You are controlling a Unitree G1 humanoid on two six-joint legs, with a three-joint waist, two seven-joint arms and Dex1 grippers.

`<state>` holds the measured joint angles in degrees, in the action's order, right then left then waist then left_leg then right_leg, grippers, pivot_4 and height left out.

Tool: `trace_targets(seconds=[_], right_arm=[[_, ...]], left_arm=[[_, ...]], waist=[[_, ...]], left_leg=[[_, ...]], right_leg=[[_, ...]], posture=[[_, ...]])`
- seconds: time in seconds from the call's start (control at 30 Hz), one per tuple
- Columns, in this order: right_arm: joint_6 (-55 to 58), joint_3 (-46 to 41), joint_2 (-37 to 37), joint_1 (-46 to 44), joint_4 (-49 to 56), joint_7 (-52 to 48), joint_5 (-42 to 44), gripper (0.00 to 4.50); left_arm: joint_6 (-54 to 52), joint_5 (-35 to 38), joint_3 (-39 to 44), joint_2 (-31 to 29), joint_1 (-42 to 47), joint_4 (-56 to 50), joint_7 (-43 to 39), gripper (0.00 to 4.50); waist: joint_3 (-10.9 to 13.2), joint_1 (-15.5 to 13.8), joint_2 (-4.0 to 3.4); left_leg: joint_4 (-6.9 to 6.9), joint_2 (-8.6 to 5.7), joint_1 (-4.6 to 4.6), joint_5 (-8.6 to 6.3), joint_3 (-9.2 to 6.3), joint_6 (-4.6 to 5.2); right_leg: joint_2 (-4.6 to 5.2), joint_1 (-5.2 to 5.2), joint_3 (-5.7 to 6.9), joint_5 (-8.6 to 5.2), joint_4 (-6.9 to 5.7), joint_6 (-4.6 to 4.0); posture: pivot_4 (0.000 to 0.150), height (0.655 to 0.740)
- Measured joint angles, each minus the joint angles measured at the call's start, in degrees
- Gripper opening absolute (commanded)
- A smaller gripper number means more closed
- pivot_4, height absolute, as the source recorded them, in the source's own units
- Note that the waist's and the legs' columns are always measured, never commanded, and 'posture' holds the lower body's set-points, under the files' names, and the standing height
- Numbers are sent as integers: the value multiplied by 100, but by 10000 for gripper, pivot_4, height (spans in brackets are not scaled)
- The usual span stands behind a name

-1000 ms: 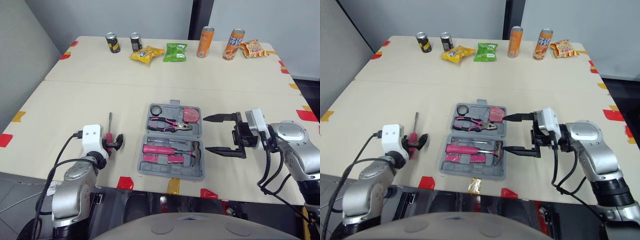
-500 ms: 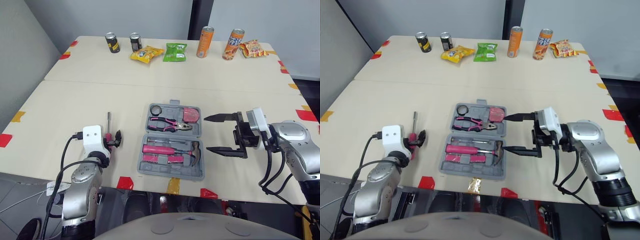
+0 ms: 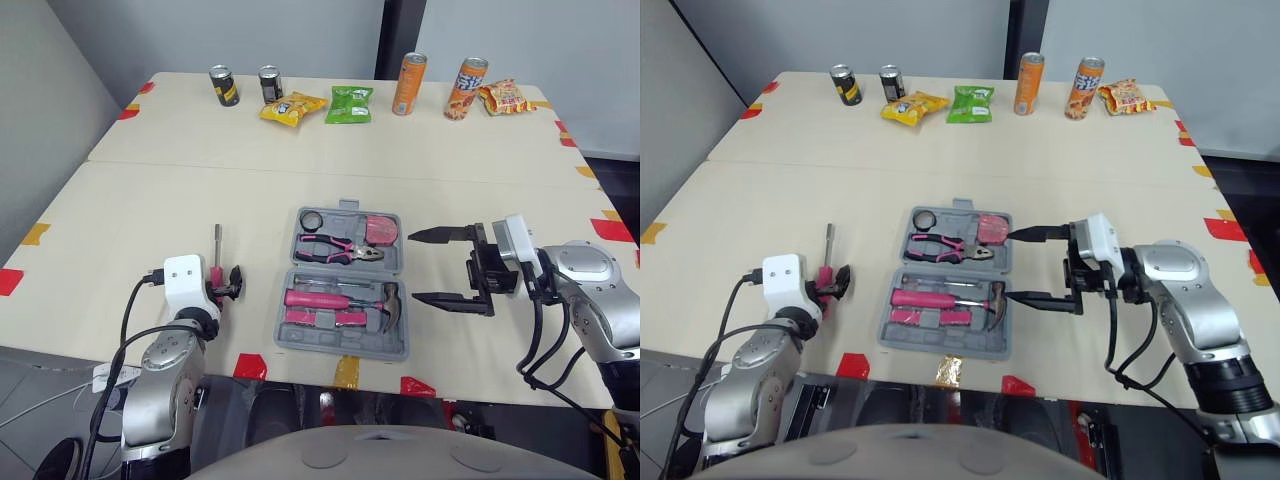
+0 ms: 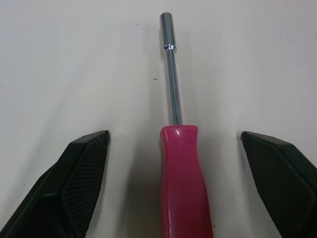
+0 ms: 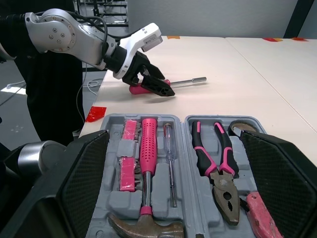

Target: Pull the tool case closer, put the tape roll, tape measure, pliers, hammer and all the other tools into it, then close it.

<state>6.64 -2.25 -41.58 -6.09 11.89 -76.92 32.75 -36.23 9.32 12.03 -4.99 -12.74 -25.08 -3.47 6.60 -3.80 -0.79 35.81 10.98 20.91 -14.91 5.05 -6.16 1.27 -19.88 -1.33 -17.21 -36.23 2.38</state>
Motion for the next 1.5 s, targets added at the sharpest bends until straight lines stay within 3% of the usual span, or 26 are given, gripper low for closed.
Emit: trace_targets(seconds=[0.3,0.33,0.73,1.07,1.27,1.5], right_arm=[[0,0,0,0,2,17,0,45000],[0,0,0,0,3,19,1,45000],[0,1,1,-2,3,28,4,45000],[-74,11,-53,-43,-47,-283,36,45000],[-192,7,-133,-163,-313,-426,-49,45000],[-273,3,-139,-193,-371,-462,-60,45000]], left_arm=[[109,0,-35,-7,-96,2,-5,7679],[115,-1,-44,-10,-96,3,-7,5847],[235,38,-21,-111,-99,65,-149,5908],[431,473,177,-1088,-324,118,-1297,5908],[635,1247,509,-2755,-554,114,-3270,5908],[648,1744,438,-4659,-224,-159,-5341,5908]], waist=[[-1,0,-1],[-1,0,-2],[-2,0,-2],[0,7,-1],[4,12,5],[5,24,2]], left_leg=[[1,0,0,0,0,0],[1,0,0,0,0,0],[4,0,-1,0,0,0],[4,0,-1,0,0,0],[3,1,-4,1,0,2],[3,-2,-7,2,11,3]], right_leg=[[0,0,0,0,-1,0],[0,0,0,0,-1,0],[0,0,0,0,-6,0],[0,-3,0,0,-6,0],[-2,-12,1,-1,-18,-1],[3,-21,-10,-1,-27,0]], posture=[[1500,7400],[1500,7400],[1500,7400],[1500,7400],[1500,7400],[1500,7400]])
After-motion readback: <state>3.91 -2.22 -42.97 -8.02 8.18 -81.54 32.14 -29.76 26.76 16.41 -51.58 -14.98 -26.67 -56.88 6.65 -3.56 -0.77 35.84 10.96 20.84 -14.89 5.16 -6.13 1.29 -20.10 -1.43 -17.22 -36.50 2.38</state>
